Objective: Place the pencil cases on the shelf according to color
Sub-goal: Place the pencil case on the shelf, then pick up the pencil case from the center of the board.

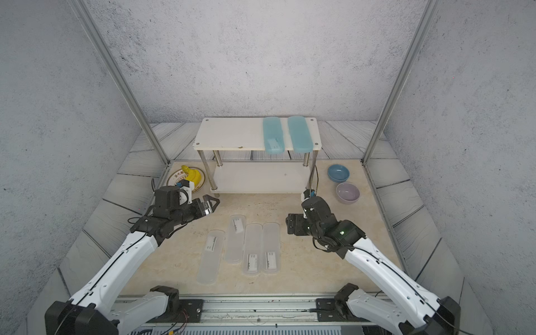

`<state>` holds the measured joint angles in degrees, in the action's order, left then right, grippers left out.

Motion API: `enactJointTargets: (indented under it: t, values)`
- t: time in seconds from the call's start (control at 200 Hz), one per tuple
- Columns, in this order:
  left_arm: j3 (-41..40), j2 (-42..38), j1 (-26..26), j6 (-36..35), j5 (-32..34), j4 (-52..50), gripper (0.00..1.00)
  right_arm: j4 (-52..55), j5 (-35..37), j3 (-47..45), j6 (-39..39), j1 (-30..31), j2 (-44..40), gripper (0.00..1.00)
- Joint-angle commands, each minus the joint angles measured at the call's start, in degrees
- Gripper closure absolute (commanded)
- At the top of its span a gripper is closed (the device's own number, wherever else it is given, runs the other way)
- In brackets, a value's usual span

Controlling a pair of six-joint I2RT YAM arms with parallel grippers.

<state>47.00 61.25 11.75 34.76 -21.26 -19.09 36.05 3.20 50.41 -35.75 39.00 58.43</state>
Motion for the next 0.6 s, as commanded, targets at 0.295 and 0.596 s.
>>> enactJointTargets:
  t: [0.295, 0.596]
  values:
    - [-1.9, 0.6, 1.1, 4.3, 2.6, -0.8, 0.01, -6.2, -4.6, -2.3, -7.8, 12.0, 21.1, 0.12]
    - [-0.7, 1.4, 1.1, 4.5, 3.4, -1.1, 0.01, -6.4, -4.2, 2.5, -6.5, 16.2, 29.9, 0.12]
